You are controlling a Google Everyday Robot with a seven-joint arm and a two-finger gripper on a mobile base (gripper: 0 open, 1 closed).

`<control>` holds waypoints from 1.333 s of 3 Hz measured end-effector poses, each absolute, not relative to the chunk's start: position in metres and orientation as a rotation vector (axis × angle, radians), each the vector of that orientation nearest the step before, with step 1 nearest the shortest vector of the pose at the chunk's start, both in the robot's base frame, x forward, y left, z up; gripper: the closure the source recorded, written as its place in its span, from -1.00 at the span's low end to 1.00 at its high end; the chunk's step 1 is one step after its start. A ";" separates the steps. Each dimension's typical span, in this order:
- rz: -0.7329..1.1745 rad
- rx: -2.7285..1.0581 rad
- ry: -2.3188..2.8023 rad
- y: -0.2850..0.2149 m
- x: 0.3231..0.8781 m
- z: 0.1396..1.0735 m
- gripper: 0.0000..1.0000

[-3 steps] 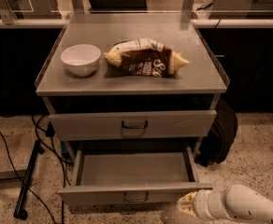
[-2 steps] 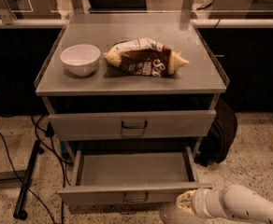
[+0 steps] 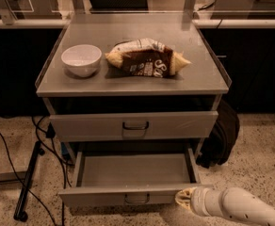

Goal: Close middle drawer

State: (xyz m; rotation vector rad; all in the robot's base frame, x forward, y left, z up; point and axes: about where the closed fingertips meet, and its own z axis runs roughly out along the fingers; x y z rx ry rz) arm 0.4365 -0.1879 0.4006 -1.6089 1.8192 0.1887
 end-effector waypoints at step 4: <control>0.009 -1.564 1.663 -0.179 0.438 0.405 0.98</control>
Offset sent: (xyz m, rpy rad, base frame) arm 0.0562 0.0026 -0.0059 0.0012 -0.1836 -0.0120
